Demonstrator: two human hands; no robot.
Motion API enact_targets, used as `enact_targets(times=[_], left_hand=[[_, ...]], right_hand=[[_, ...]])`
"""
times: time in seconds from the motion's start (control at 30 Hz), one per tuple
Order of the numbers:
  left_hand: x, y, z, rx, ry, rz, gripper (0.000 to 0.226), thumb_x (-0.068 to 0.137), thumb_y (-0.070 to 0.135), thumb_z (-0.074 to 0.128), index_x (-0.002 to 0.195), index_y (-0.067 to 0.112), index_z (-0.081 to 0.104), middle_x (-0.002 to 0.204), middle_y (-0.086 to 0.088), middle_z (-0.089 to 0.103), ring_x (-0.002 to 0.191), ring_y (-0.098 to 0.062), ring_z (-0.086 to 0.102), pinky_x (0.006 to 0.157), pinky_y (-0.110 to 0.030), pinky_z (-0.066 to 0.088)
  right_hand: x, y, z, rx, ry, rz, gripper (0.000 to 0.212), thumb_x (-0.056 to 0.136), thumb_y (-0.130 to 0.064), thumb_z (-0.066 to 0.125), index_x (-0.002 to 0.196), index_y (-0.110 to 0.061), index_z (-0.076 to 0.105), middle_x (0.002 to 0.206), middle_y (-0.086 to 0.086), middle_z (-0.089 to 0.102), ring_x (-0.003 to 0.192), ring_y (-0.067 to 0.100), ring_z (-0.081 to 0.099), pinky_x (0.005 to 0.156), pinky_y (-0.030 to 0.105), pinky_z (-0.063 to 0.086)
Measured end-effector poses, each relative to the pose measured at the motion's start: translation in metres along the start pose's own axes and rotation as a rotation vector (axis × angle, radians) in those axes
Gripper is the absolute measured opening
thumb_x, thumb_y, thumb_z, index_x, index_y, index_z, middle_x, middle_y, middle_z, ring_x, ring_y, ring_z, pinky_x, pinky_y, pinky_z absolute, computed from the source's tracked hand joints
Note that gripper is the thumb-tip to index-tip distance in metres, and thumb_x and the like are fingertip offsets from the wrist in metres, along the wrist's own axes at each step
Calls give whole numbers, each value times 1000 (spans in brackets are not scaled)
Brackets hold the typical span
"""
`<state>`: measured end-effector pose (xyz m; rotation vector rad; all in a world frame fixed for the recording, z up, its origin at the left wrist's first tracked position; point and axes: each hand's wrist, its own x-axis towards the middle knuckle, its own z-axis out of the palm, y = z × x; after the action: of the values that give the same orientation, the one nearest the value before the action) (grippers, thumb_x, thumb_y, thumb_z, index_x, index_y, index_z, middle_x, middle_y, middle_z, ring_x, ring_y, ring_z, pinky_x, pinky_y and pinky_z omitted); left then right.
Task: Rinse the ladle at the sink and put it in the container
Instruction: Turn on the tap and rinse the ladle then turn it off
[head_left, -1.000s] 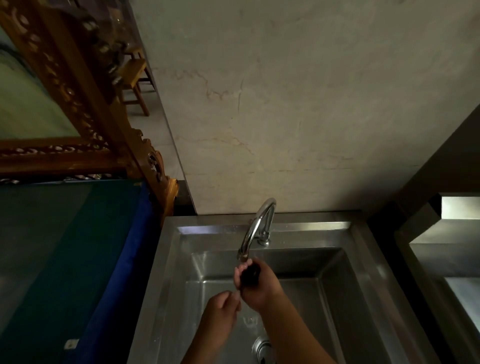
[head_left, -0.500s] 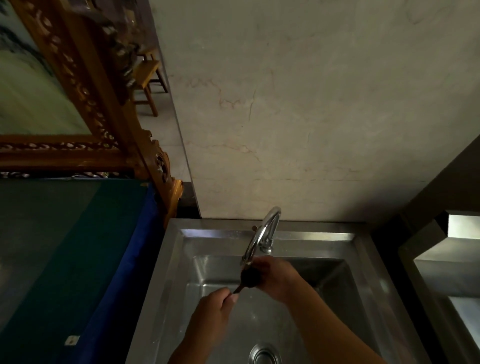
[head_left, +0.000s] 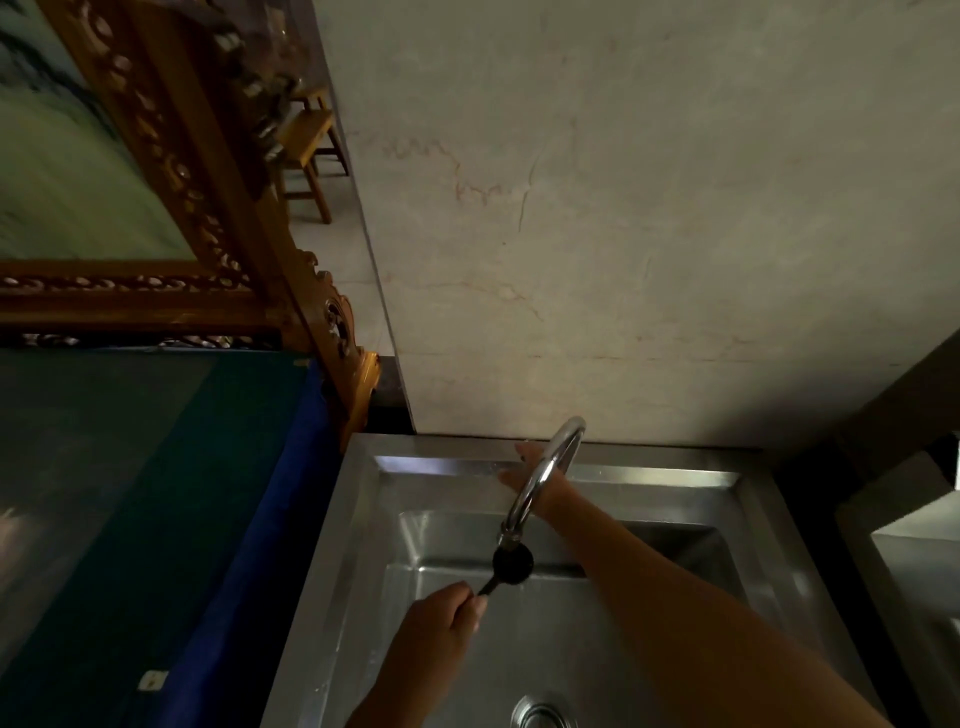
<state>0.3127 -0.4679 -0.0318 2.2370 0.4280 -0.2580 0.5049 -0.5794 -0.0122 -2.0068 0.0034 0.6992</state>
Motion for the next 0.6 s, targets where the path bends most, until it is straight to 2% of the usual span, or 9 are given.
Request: enact_targets(times=[0.1,0.2,0.3,0.47,0.6], left_hand=[[1,-2,1,3,-4,6,35,95,29,56,62,21,46,50,6,48,48,1,45,55,-20,31],[4,-3,3,23,-5,-1,37,94,30,56,61,23,43,50,8,49,48,4,46,54,-17,32],[4,-1,5,45,-17,-22,36,94,33,54,61,25,43,53,7,50,51,2,47,56,-19,32],[3,8,5,64,-17,7,32,96,32,53,66,23,46,53,7,46,53,-5,46,56,-22,32],[-2,13,2,49,-27,18,34,95,33,51,64,24,43,53,5,44,48,-3,42,52,-22,28]], right_hand=[[5,0,2,-70,-38,-3,63,90,-4,63,145,-1,31,149,23,37,135,38,40,110,41,39],[5,5,3,-171,-1,-64,56,91,-2,60,141,3,35,146,26,39,133,39,42,111,44,39],[-2,13,3,-393,42,-109,41,95,-11,56,133,-1,46,136,18,48,127,32,46,108,34,38],[-9,26,5,-564,54,-172,47,91,-10,56,136,-3,44,143,20,41,130,35,43,107,43,40],[-13,34,3,-709,12,-254,42,92,-15,56,132,-4,47,139,19,48,128,31,48,108,39,43]])
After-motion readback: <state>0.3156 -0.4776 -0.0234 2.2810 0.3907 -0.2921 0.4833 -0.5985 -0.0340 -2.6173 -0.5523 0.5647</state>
